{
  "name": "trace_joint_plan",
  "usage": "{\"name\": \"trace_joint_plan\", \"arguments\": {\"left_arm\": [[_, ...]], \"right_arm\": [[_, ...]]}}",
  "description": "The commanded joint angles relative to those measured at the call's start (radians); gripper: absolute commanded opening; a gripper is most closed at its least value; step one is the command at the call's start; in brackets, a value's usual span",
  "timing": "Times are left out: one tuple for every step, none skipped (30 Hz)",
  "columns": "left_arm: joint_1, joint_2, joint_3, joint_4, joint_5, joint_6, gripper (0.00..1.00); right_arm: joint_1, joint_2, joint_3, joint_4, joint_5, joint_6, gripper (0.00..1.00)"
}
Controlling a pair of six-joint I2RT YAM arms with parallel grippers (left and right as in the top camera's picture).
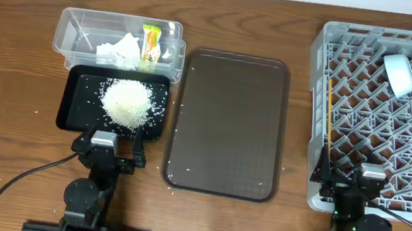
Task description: Sort waste into correct bins and load items into the dishwasher rack
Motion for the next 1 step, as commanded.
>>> {"name": "trace_joint_plan", "arguments": {"left_arm": [[0.006,-0.007,-0.012,-0.047,-0.013,-0.001,0.99]], "right_arm": [[0.012,-0.003,-0.001,-0.004,0.003,-0.012,0.99]]}}
